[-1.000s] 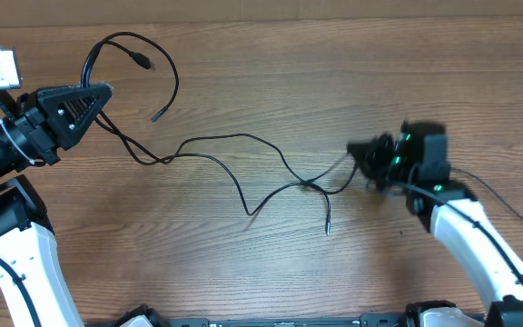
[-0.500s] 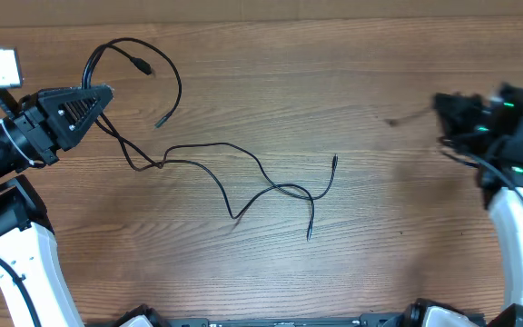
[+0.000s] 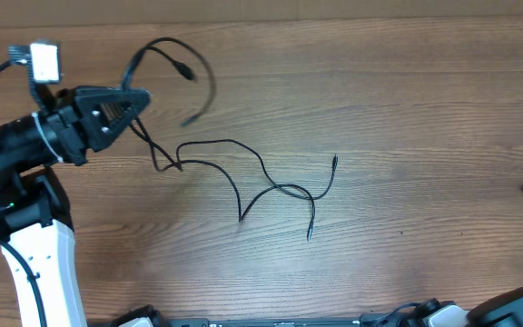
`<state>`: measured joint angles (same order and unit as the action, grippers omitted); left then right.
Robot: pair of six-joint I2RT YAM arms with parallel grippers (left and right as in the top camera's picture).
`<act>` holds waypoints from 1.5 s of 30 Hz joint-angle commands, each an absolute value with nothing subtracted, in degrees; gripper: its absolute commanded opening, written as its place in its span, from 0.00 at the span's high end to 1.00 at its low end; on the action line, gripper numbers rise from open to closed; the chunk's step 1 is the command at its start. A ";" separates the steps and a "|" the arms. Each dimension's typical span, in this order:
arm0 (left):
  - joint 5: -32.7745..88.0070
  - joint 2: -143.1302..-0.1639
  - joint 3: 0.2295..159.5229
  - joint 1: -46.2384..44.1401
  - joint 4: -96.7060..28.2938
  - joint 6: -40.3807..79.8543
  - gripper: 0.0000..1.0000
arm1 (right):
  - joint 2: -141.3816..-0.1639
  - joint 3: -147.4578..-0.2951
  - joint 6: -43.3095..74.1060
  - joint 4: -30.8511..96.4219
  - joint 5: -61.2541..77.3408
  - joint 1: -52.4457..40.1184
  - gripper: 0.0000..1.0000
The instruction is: Untangle cables
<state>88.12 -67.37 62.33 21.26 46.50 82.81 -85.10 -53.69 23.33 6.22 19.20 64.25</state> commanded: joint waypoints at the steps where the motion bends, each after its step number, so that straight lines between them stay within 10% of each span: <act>1: 86.02 -66.22 63.55 19.38 47.20 87.57 0.96 | -87.90 -54.78 20.08 3.14 17.96 68.69 0.96; 9: 86.28 -66.22 63.55 16.51 47.20 87.90 0.96 | -88.75 -56.53 20.05 -4.49 16.82 72.88 0.96; 10: 86.28 -66.22 63.55 16.12 47.20 87.90 0.96 | -88.75 -56.95 20.05 -4.73 16.19 72.88 0.78; 11: 86.39 -66.22 63.55 15.77 47.20 87.90 0.96 | -88.75 -57.30 20.05 -4.93 15.38 72.84 0.14; 12: 86.50 -66.22 63.55 15.42 47.20 87.90 0.96 | -88.75 -57.54 20.03 -5.19 14.96 72.66 0.00; 30: 90.52 -66.19 63.55 14.55 57.87 92.92 0.96 | -88.73 -59.33 36.95 -35.03 67.31 62.17 0.06; 45: 90.50 -66.83 63.55 17.56 54.35 90.39 0.96 | -88.73 -59.31 61.58 -75.85 89.91 18.96 0.00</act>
